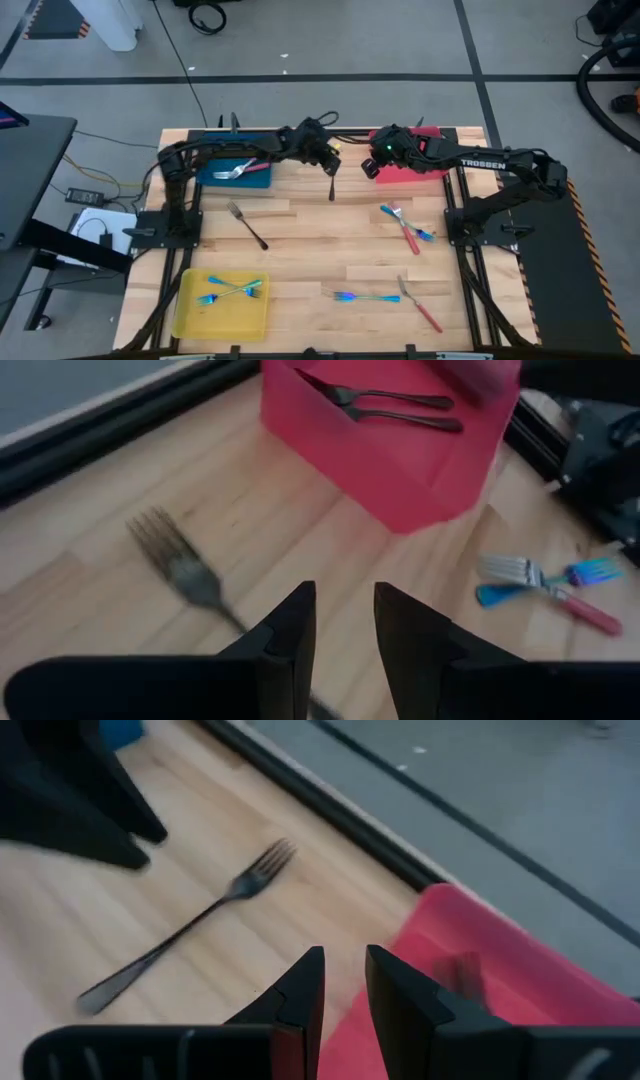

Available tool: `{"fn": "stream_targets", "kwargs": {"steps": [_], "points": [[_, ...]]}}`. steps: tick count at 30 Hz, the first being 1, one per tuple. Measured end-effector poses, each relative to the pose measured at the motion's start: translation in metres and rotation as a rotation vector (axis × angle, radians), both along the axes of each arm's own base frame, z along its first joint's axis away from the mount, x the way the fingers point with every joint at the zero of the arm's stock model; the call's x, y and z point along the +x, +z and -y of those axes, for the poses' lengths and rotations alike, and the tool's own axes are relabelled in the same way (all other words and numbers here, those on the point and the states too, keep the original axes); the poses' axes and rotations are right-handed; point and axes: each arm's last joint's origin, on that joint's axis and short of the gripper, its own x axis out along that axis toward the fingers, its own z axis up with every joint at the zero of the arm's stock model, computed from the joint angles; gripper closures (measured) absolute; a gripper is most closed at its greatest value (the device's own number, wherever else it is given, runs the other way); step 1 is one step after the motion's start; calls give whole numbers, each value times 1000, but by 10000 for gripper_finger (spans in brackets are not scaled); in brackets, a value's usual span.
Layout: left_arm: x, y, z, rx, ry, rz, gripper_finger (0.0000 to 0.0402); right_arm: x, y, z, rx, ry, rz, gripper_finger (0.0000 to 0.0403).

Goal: Sort silverware by color (type)
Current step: Put the black fork into the red bin

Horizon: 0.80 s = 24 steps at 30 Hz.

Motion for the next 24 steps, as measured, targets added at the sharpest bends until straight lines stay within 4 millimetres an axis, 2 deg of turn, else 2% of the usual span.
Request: {"fn": "stream_targets", "kwargs": {"steps": [6,13,24], "points": [[16,-21,-12,-36,11,-23,297,-3,-1,1,-31,-57,-30,317],[20,-43,-15,-81,50,-69,297,-3,-1,1,-28,-60,-33,317],[21,-50,-9,-23,125,-138,297,-4,0,3,-57,-99,-28,317]]}}
